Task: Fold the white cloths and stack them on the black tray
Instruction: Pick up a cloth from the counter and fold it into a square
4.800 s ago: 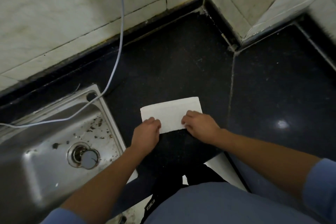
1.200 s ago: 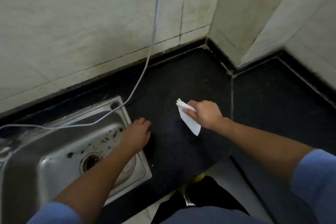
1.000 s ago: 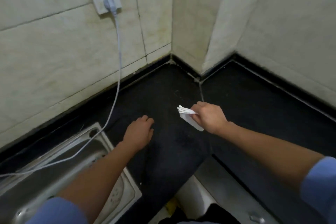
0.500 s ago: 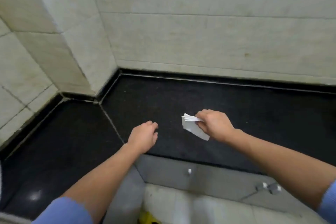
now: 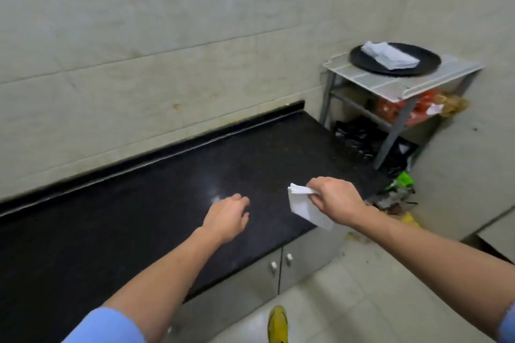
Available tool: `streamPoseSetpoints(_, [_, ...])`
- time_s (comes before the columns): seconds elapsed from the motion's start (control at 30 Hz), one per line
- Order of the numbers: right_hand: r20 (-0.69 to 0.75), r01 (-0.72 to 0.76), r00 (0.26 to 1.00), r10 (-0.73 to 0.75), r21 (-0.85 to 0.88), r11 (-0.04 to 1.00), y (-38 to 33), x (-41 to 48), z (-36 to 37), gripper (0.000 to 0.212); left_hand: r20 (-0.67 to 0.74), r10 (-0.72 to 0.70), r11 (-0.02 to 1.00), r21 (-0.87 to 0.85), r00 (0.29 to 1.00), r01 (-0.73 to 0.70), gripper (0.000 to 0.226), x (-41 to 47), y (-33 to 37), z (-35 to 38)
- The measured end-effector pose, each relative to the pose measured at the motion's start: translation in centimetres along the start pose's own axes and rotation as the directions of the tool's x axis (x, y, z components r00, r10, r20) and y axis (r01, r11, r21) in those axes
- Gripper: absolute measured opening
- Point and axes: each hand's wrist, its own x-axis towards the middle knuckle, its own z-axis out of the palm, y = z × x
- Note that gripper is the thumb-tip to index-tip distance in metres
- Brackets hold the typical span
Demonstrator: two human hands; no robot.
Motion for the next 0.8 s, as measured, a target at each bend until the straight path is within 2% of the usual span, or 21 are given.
streamPoseSetpoints(0.23, [-0.076, -0.28, 0.958, 0.277, -0.02, 0.96, 13.6, 1.8, -3.7, 0.017, -0.004, 0.261, 0.965, -0.008, 0.965, -0.261, 0.028, 17.1, 7.6, -0.5])
streamPoseSetpoints(0.5, [-0.16, -0.556, 0.815, 0.557, 0.055, 0.83, 25.5, 0.3, -7.8, 0.013, -0.027, 0.503, 0.864, -0.008, 0.864, -0.503, 0.023, 31.4, 18.2, -2.8])
streamPoseSetpoints(0.67, [-0.152, -0.637, 0.746, 0.649, 0.121, 0.761, 32.7, -0.1, -8.7, 0.011, -0.071, 0.547, 0.835, -0.02, 0.834, -0.55, 0.022, 37.8, 24.6, -2.7])
streamPoseSetpoints(0.8, [-0.171, -0.602, 0.774, 0.609, 0.098, 0.793, 39.1, 1.4, -10.3, 0.008, -0.102, 0.503, 0.861, -0.025, 0.858, -0.508, 0.021, 42.9, 29.0, -2.7])
